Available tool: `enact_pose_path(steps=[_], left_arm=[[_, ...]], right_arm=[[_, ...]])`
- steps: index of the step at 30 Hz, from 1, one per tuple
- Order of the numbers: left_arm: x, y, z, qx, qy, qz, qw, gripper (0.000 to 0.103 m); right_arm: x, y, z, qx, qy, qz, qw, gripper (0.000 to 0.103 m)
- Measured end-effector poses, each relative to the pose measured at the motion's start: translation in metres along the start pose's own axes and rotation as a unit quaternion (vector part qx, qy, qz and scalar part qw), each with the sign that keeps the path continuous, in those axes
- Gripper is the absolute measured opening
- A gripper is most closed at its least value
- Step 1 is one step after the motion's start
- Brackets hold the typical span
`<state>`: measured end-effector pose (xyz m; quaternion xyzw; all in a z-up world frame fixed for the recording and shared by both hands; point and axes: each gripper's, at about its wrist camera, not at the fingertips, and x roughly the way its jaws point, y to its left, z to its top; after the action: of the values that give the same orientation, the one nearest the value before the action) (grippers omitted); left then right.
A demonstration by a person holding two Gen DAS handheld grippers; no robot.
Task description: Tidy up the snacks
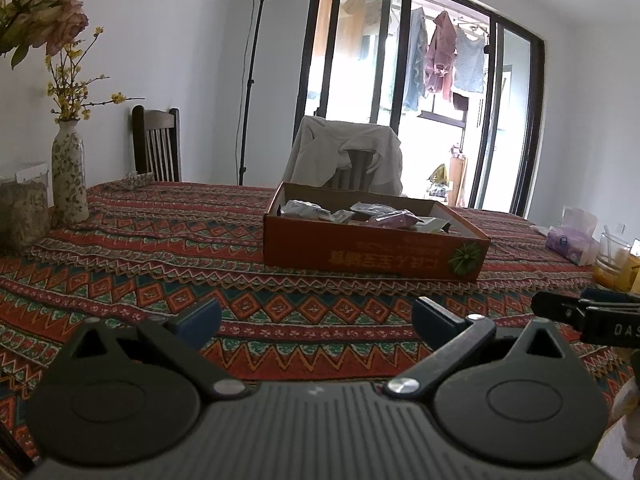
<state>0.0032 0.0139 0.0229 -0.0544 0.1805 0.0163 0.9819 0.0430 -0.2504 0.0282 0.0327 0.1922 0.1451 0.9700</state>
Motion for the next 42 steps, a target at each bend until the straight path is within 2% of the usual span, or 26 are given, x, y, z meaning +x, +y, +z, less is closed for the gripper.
enact_pose_path(steps=[42], left_arm=[[0.0001,-0.0028,-0.0016,0.009,0.003,-0.010,0.9999,0.103]], right_arm=[[0.0024,-0.0007,-0.0057,-0.001,0.007,0.000,1.000,0.103]])
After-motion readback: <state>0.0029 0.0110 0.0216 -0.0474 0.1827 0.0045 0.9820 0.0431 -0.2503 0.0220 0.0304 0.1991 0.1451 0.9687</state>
